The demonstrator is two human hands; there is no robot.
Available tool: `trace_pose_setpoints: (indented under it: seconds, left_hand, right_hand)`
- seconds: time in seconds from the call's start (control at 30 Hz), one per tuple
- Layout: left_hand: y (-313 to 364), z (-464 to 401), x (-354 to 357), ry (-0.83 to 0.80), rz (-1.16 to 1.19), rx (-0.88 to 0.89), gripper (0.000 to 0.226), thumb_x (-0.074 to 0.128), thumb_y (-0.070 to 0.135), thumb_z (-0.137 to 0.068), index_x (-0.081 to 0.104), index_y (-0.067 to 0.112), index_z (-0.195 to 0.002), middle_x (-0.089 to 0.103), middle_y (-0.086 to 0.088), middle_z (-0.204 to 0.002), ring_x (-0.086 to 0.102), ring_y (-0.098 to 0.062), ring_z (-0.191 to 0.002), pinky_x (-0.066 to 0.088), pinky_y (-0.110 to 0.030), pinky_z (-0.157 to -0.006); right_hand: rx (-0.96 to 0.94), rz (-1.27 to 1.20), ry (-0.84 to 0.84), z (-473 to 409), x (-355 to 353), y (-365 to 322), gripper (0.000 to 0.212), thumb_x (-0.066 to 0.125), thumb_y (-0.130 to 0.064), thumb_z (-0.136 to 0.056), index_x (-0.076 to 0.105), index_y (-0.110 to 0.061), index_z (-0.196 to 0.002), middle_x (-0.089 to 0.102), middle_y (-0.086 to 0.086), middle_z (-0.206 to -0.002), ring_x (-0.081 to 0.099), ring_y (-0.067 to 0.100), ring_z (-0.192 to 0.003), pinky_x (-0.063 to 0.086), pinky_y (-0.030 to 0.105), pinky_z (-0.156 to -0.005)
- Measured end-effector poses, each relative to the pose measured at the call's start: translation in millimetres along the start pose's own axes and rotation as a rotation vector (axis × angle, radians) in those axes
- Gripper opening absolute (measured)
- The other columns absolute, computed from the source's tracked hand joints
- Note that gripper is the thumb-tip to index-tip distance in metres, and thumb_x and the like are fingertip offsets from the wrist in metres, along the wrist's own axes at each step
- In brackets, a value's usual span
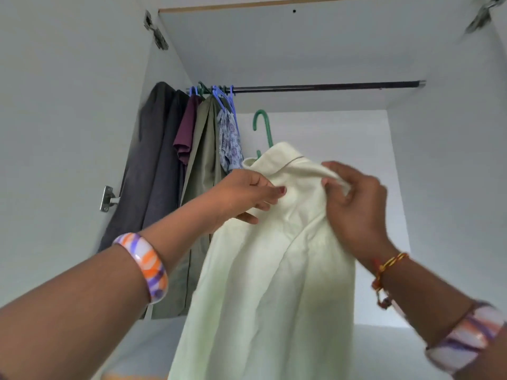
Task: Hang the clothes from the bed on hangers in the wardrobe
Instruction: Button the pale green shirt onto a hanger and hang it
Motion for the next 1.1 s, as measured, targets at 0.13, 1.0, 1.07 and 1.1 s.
trace_pose_setpoints:
  seconds: [0.13, 1.0, 1.07, 1.1]
  left_hand:
    - [-26.8, -44.2, -22.8, 0.027, -0.456, 0.196, 0.017, 0.071, 0.027, -0.081, 0.069, 0.009, -0.081, 0.068, 0.003, -0.073, 0.061, -0.013, -0.069, 0.050, -0.030, -0.072]
    - [-2.6, -408.7, -144.0, 0.318, -1.407, 0.703, 0.022, 0.049, 0.032, -0.091, 0.064, 0.017, -0.093, 0.062, 0.004, -0.097, 0.055, -0.016, -0.092, 0.050, -0.035, -0.078]
    - [-6.6, -413.1, -147.2, 0.321, -1.478, 0.720, 0.022, 0.047, 0.031, -0.091, 0.064, 0.017, -0.093, 0.062, 0.004, -0.097, 0.054, -0.016, -0.088, 0.048, -0.031, -0.072]
    - [-8.9, -416.1, -150.2, 0.326, -1.507, 0.720, 0.022, 0.047, 0.030, -0.091, 0.063, 0.017, -0.092, 0.061, 0.005, -0.096, 0.052, -0.015, -0.083, 0.045, -0.029, -0.068]
  right_hand:
    - [-0.086, 0.010, 0.083, -60.6, 17.6, 24.6, 0.027, 0.055, -0.007, -0.088, 0.069, -0.015, -0.110, 0.069, 0.006, -0.108, 0.061, 0.024, -0.107, 0.044, 0.029, -0.098]
    - [-0.042, 0.051, 0.100, -423.3, 297.5, 160.1, 0.038, 0.041, 0.006, -0.088, 0.060, -0.002, -0.121, 0.058, 0.018, -0.126, 0.050, 0.032, -0.119, 0.031, 0.017, -0.085]
    - [-0.034, 0.093, 0.070, -432.5, 314.3, 167.9, 0.037, 0.041, 0.005, -0.088, 0.059, -0.002, -0.120, 0.057, 0.019, -0.126, 0.050, 0.032, -0.118, 0.033, 0.020, -0.087]
    - [-0.024, 0.122, 0.051, -436.6, 322.1, 171.3, 0.036, 0.042, 0.004, -0.089, 0.059, -0.003, -0.120, 0.057, 0.019, -0.126, 0.050, 0.033, -0.118, 0.034, 0.022, -0.089]
Point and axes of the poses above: each hand's wrist, its own z-axis away from the middle knuckle, its own x-axis out of the palm, y = z × x, the point moved 7 cm from there along -z, towards the middle knuckle
